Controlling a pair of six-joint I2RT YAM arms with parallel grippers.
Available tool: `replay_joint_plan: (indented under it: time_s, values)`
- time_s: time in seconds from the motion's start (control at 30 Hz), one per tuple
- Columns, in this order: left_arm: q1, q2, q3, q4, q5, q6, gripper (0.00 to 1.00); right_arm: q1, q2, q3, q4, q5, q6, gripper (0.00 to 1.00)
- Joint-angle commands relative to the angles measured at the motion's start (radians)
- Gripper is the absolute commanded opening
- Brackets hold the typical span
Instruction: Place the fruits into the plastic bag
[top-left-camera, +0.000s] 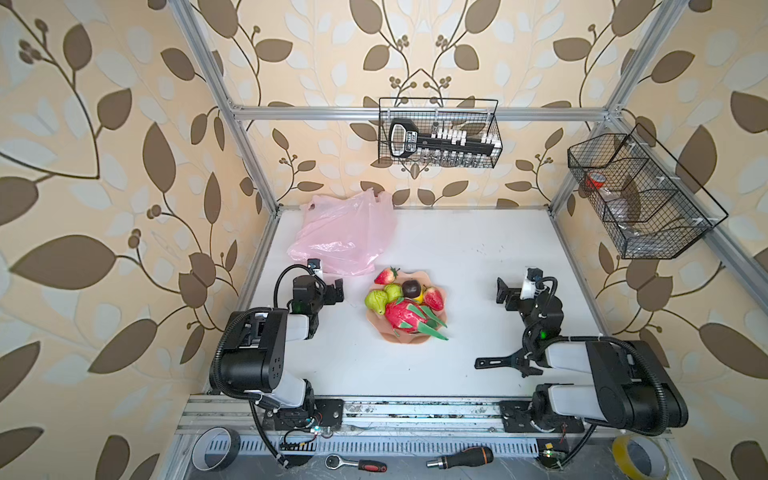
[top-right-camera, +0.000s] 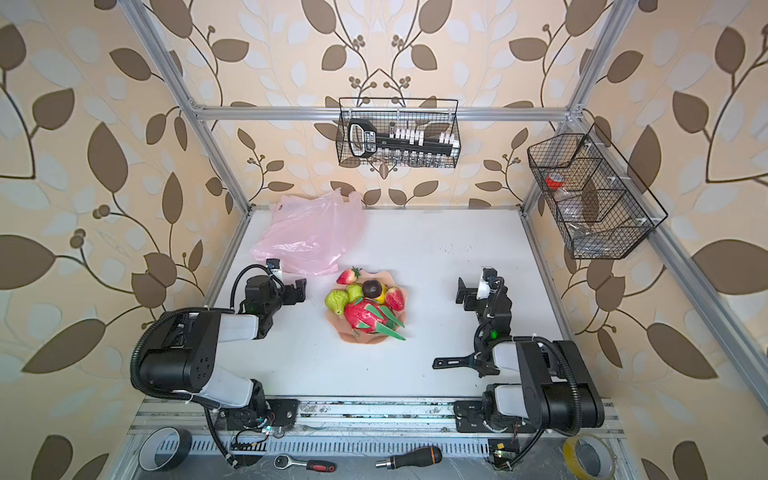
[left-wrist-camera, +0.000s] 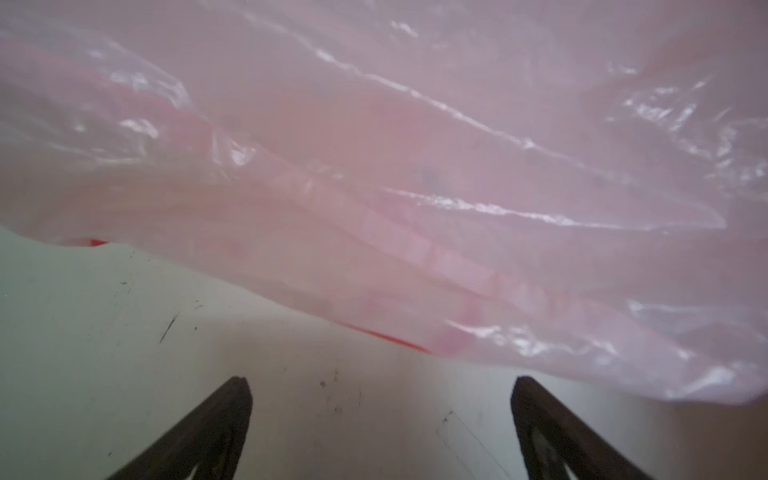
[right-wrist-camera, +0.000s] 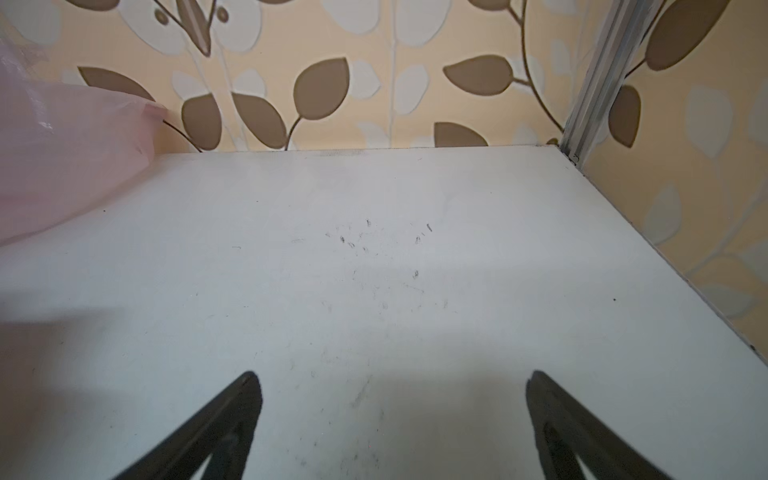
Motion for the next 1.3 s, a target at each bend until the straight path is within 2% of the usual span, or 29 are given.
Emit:
replay_joint_plan:
  time_s: [0.0, 1.1, 1.17, 1.27]
  values:
    - [-0.008, -0.014, 0.024, 0.010, 0.000, 0.003, 0.99, 0.000, 0.002, 0.021, 0.006, -0.008, -0.022, 1.00]
    - [-0.009, -0.018, 0.019, 0.028, 0.008, 0.004, 0.99, 0.003, -0.023, 0.023, -0.005, 0.001, -0.023, 1.00]
    - [-0.008, -0.043, 0.041, -0.022, 0.063, 0.027, 0.99, 0.010, -0.091, 0.037, -0.095, 0.022, -0.026, 1.00]
    - [-0.007, -0.129, 0.177, -0.328, 0.097, 0.035, 0.99, 0.022, -0.215, 0.091, -0.308, 0.039, -0.017, 1.00]
